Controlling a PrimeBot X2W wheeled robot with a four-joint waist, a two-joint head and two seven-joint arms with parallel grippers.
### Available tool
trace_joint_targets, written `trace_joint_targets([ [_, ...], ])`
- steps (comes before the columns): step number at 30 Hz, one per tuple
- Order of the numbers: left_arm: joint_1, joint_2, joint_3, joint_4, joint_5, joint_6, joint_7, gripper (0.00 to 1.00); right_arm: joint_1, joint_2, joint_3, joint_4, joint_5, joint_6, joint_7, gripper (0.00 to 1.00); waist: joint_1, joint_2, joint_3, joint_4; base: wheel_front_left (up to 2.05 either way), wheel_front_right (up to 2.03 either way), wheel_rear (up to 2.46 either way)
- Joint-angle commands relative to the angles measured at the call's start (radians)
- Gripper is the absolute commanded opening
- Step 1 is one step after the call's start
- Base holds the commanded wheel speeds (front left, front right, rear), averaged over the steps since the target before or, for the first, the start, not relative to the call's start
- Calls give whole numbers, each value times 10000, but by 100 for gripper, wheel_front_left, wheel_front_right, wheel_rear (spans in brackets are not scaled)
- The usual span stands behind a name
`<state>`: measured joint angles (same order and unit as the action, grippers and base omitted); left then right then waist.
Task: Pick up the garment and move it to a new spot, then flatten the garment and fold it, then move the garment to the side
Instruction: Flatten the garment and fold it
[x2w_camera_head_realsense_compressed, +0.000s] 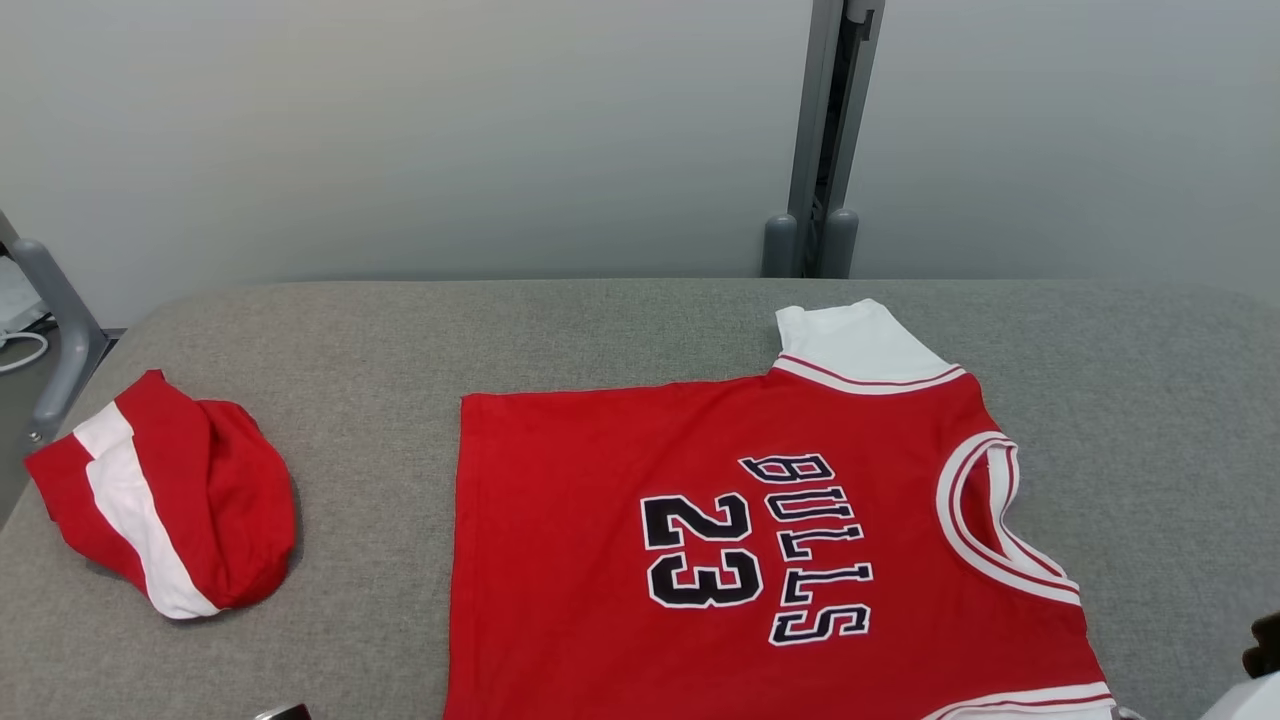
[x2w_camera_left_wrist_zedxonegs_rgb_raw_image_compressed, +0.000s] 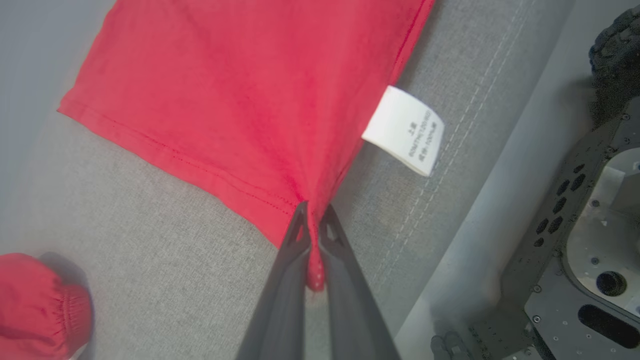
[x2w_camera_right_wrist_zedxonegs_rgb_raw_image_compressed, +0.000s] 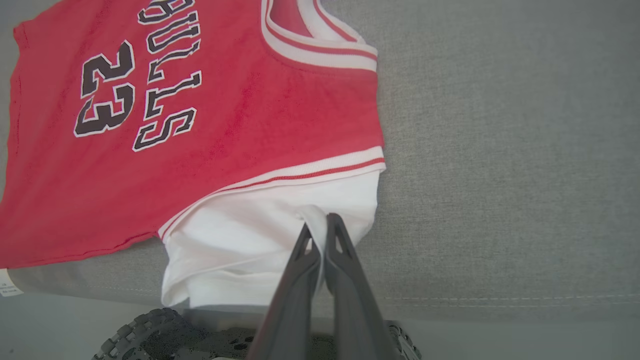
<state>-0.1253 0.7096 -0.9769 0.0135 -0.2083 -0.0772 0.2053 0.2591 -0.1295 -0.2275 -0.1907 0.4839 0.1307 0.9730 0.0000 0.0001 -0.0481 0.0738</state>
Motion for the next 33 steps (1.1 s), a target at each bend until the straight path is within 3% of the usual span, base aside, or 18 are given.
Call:
trace_joint_targets([
  [1, -125, 52, 63, -60, -114, -21, 26, 0, -302, -3, -83, -23, 17, 1, -206, 0, 0, -1, 38, -19, 0, 0, 0],
  [19, -1057, 50, 1013, -559, -1498, -72, 467, 0, -2577, -77, -98, 788, -172, 1, -1930, 0, 0, -1, 317, -69, 0, 0, 0],
  [33, -2047, -532, 1053, 274, -1492, -169, 408, 0, -4291, -959, 1411, 2456, -532, 1, -4286, 0, 0, -1, 999, 26, 0, 0, 0],
])
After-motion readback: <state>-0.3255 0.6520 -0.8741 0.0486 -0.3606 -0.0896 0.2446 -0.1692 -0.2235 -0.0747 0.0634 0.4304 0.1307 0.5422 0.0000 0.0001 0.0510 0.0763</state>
